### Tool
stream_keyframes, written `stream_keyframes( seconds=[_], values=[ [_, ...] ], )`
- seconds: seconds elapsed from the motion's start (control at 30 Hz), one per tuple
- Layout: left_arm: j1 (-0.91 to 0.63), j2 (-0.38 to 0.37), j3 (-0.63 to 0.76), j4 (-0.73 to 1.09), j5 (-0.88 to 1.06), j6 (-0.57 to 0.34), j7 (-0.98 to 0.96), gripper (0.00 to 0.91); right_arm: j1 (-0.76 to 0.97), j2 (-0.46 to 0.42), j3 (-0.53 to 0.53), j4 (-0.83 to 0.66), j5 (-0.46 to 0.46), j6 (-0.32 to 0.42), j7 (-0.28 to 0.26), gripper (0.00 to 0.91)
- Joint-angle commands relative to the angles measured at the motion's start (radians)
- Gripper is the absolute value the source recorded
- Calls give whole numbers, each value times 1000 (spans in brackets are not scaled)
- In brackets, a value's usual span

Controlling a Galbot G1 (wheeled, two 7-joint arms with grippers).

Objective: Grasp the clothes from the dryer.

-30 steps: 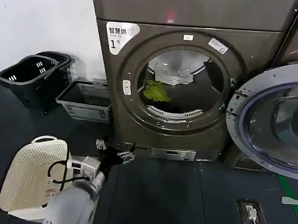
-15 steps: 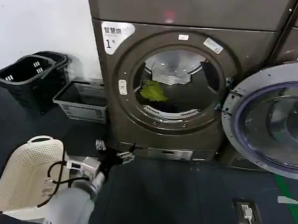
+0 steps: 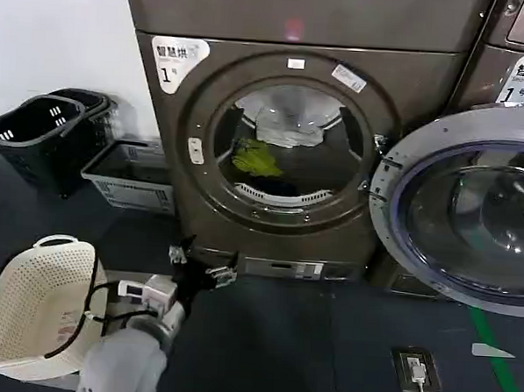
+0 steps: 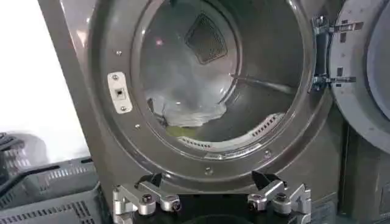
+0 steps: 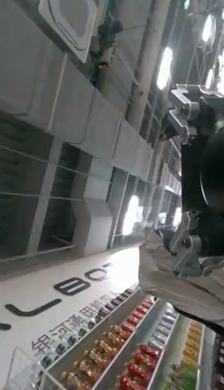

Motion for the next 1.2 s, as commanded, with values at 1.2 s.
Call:
stream_keyframes(
  seconds=[1.2],
  values=[
    [13,-4,-6,-4,-31,49,-39,907,12,5,-2,-2,33,17,2,907]
  ],
)
